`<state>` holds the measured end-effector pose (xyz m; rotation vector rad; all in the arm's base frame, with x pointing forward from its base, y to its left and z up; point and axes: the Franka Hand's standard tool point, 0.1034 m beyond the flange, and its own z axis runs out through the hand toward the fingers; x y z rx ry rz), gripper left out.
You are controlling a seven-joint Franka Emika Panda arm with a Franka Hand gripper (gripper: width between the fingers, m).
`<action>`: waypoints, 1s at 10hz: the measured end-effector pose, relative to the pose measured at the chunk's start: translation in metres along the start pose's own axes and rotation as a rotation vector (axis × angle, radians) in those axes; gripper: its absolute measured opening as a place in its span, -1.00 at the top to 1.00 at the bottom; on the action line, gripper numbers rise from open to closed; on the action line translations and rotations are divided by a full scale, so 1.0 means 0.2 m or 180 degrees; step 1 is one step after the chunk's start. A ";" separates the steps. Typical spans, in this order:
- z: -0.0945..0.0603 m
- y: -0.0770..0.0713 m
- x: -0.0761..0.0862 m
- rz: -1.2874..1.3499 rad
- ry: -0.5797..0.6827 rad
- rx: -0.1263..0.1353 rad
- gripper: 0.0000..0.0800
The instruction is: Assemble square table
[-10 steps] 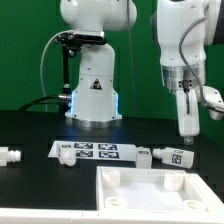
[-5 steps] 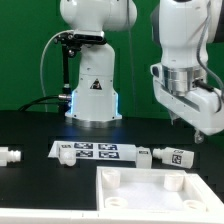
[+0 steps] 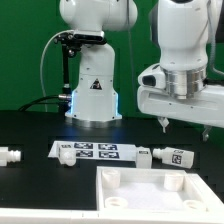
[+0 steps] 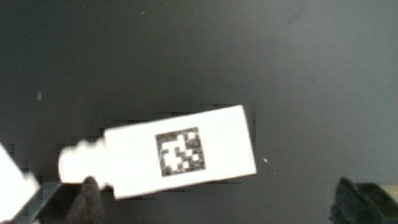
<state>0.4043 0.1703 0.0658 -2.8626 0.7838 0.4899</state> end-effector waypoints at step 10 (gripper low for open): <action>0.08 -0.12 0.05 -0.3140 0.0311 -0.0849 -0.62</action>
Offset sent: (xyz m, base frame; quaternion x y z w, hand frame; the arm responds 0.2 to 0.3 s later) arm -0.0263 -0.0041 0.0032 0.0642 0.1118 0.0749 0.9888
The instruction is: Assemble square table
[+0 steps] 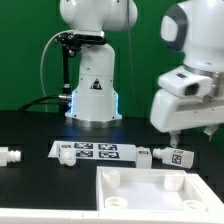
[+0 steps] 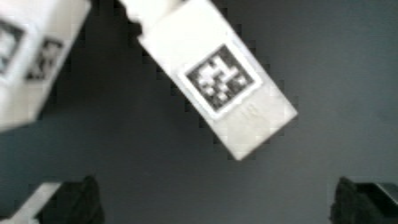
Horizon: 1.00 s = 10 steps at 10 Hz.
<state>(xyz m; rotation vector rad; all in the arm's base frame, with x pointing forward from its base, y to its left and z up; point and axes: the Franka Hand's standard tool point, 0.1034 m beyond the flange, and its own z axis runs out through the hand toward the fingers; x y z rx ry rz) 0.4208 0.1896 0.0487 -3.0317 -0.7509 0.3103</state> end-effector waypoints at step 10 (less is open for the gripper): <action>0.08 0.04 -0.13 -0.0462 -0.0747 -0.0160 -0.62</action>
Offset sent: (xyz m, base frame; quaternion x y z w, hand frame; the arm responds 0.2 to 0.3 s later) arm 0.0000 0.0000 0.0000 0.0000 0.0000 -0.1296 0.9916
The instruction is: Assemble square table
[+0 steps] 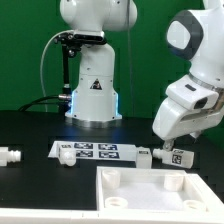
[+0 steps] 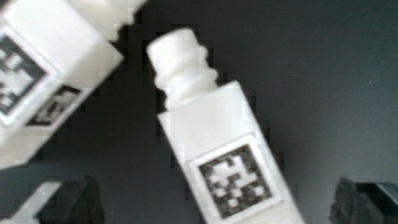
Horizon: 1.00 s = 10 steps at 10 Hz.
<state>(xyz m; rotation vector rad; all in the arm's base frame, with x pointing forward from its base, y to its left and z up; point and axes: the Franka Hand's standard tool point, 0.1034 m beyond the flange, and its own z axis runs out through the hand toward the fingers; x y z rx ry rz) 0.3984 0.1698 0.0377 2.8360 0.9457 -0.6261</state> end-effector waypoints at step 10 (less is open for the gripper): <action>0.01 -0.03 0.07 -0.0266 -0.1241 -0.0357 -0.62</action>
Offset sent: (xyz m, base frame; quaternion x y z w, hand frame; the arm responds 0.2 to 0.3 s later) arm 0.0128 0.0110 -0.0003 -0.0555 -0.1992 -0.0243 0.9781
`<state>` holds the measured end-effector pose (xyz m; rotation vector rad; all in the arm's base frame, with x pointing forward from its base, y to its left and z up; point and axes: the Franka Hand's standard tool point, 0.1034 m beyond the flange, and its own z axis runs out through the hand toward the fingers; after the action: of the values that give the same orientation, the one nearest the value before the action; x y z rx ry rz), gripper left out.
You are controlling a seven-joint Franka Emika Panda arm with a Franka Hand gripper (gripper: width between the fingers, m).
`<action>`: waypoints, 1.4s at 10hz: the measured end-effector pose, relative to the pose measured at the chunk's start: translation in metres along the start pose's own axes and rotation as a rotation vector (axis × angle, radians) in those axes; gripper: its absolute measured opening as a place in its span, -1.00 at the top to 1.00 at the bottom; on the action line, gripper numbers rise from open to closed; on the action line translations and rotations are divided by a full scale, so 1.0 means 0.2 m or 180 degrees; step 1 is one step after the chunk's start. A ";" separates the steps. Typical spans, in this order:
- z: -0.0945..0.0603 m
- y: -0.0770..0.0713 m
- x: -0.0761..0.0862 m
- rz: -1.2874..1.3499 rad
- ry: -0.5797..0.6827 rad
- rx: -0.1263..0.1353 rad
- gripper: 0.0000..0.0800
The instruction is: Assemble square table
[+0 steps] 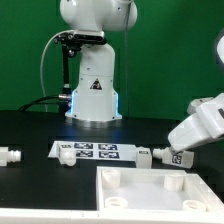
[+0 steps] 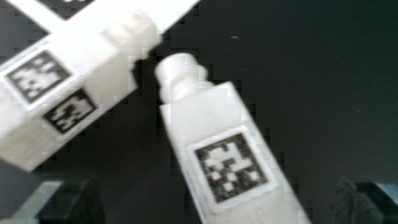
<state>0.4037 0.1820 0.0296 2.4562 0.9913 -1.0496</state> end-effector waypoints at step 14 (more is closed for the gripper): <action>0.10 -0.04 0.07 0.0480 -0.0434 -0.0080 -0.62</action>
Offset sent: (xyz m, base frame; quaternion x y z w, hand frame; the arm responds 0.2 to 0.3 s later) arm 0.0000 0.0000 0.0000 0.0000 0.0000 0.0000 1.0000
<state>0.3932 0.1844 0.0059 2.3614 0.7603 -1.1289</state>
